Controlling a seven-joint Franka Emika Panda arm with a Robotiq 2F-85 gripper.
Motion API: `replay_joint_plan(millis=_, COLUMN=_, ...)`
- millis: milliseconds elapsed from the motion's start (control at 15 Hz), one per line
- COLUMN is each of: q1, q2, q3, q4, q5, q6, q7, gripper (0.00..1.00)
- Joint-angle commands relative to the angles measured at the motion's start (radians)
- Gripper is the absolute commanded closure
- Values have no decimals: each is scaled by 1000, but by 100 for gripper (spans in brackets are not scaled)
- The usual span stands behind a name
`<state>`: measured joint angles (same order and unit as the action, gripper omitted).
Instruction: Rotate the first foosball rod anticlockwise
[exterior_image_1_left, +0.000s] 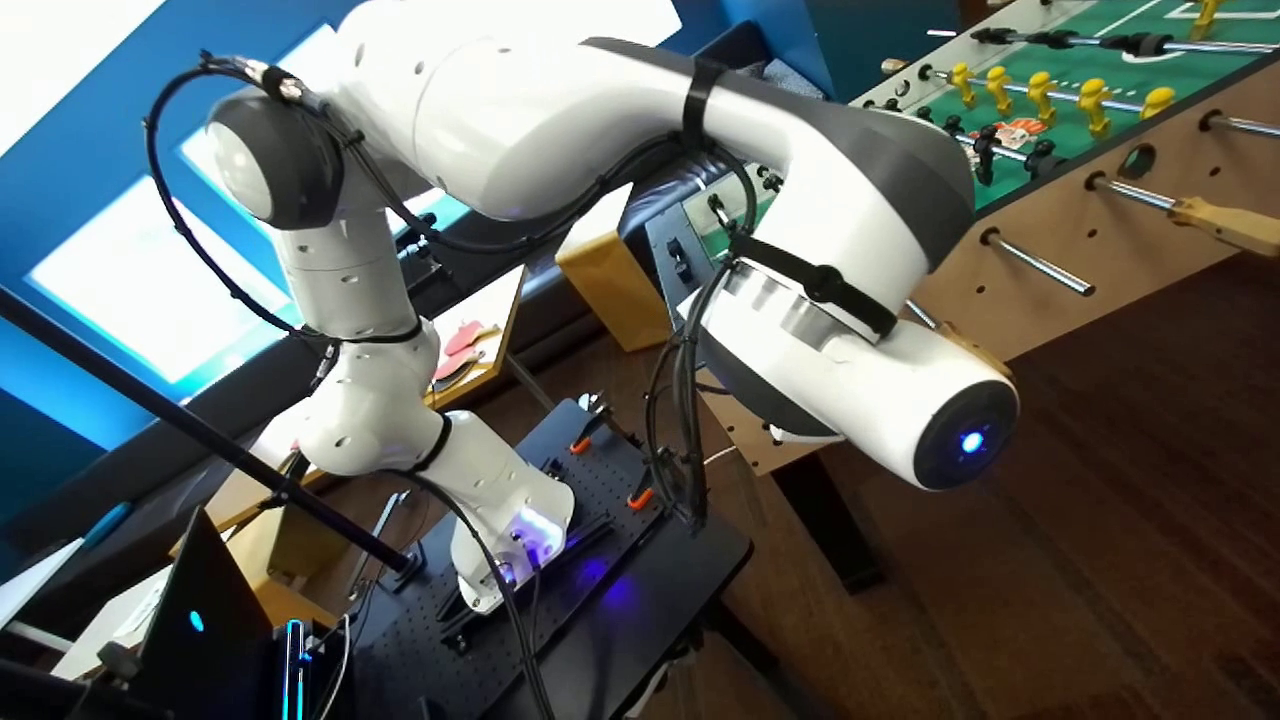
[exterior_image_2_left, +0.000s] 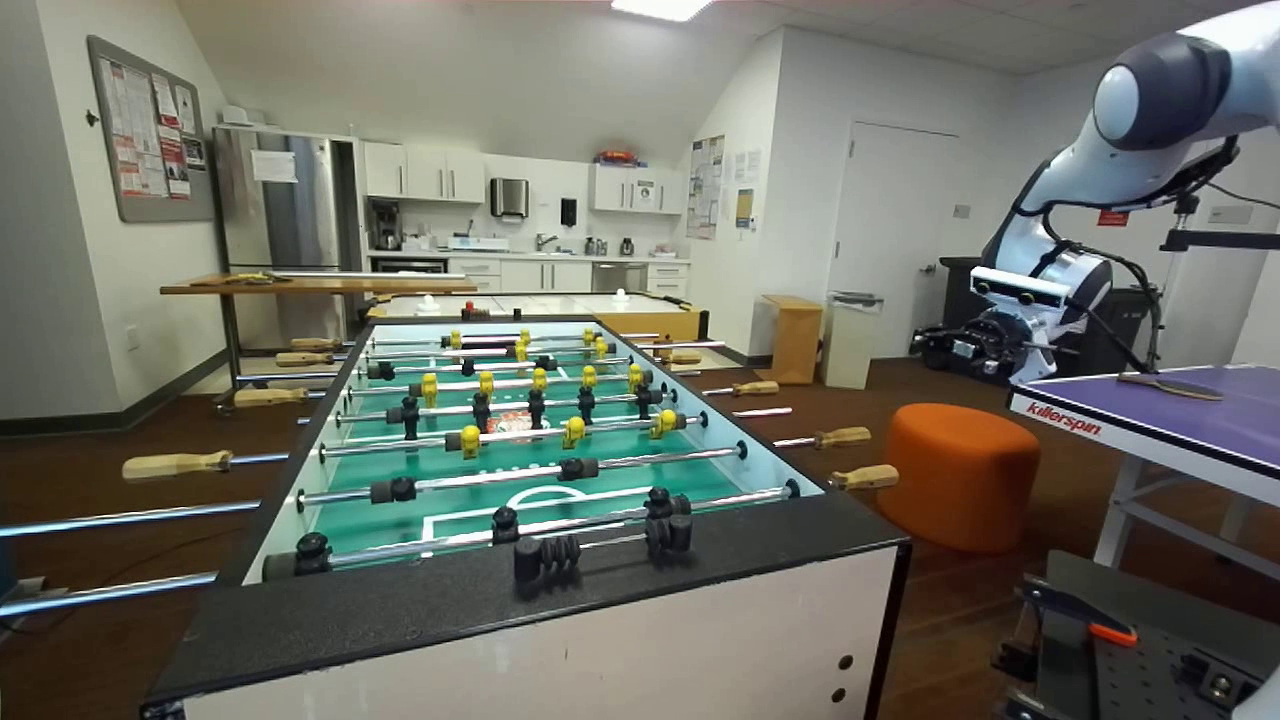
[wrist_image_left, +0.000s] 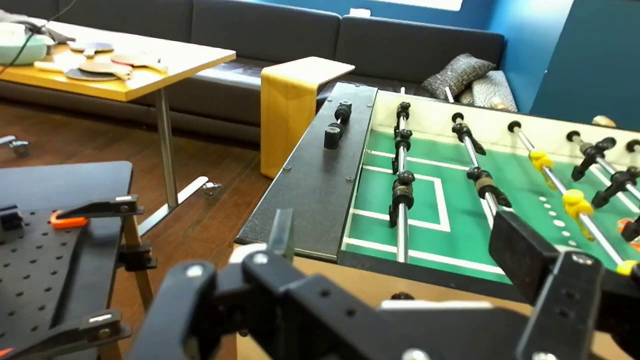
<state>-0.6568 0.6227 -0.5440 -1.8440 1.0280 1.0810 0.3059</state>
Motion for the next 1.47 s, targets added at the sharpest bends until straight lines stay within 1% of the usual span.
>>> replay_joint_plan(millis=0, q1=-57, q2=113, q3=44, q4=123, q5=20, q6=-59, q7=191, gripper=0)
replay_joint_plan(millis=267, q1=-100, q2=223, q3=70, q4=213, q5=26, q6=-84, q7=383, gripper=0)
replay_joint_plan(millis=400, q1=-127, q2=267, q3=86, q4=253, q5=43, q6=-123, q7=483, gripper=0)
replay_joint_plan(millis=467, q1=-99, q2=215, q3=74, q4=177, q5=15, q6=-56, q7=382, gripper=0)
replay_joint_plan(millis=600, q1=-105, q2=236, q3=77, q4=186, q5=17, q6=-60, q7=384, gripper=0)
replay_joint_plan(millis=800, q1=-104, q2=235, q3=77, q4=186, q5=17, q6=-60, q7=384, gripper=0)
replay_joint_plan(millis=867, q1=-96, q2=240, q3=69, q4=181, q5=36, q6=-28, q7=415, gripper=0)
replay_joint_plan(millis=1067, q1=-110, q2=283, q3=74, q4=200, q5=59, q6=-1, q7=504, gripper=0)
replay_joint_plan(millis=1400, q1=-144, q2=373, q3=92, q4=256, q5=113, q6=-28, q7=734, gripper=0)
